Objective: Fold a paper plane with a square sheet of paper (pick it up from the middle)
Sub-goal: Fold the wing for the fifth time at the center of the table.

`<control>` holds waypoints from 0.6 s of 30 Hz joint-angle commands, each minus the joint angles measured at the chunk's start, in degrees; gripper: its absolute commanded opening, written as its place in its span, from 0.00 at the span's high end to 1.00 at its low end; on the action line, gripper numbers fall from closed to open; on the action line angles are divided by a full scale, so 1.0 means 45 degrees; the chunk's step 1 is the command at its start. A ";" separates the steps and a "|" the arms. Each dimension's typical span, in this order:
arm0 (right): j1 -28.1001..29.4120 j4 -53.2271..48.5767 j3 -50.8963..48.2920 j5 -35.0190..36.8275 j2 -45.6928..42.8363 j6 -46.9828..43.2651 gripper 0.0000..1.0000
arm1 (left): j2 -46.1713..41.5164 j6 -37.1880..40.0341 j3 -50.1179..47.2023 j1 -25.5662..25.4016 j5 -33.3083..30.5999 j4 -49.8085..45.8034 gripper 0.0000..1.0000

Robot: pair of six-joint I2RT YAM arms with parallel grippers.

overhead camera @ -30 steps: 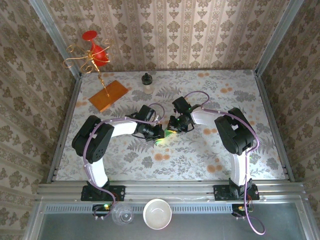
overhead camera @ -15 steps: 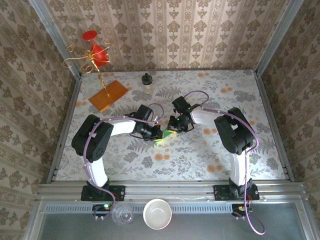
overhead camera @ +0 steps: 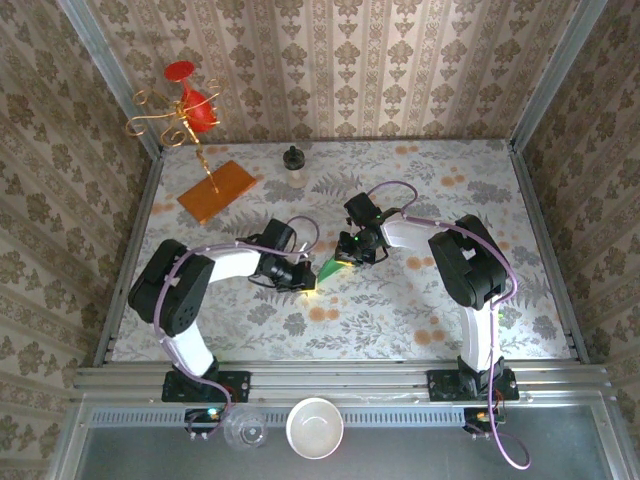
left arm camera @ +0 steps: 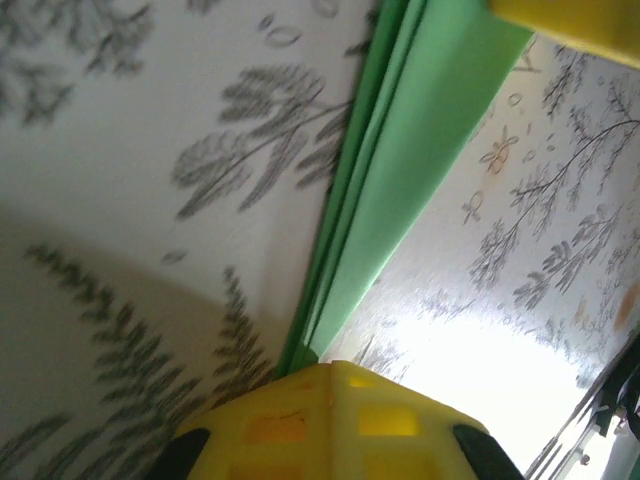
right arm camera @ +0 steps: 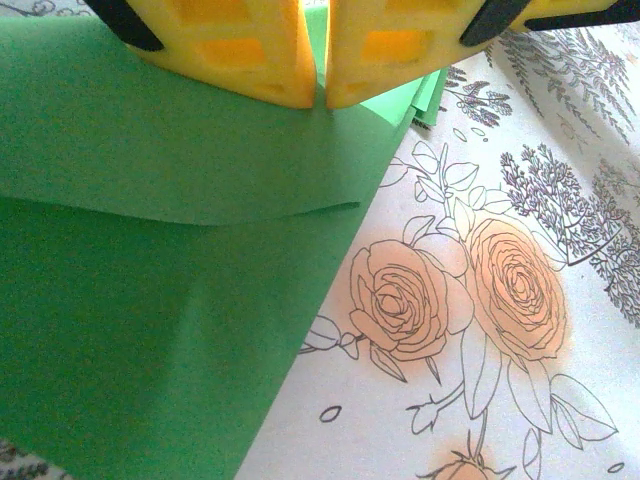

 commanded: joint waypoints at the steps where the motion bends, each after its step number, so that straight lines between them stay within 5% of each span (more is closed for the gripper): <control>1: -0.0099 -0.1492 -0.0292 0.0952 0.0865 -0.0163 0.83 | -0.0362 0.0202 -0.0943 0.0367 -0.0640 -0.1999 1.00; 9: 0.0054 -0.0341 -0.0824 -0.0226 0.0226 -0.0163 0.82 | -0.2130 -0.0944 -0.0293 -0.0006 -0.0049 -0.0727 1.00; 18: 0.0331 0.0709 -0.1131 -0.1078 -0.0418 0.0168 0.82 | 0.0084 -0.2242 0.1272 -0.0871 -0.0831 0.0766 1.00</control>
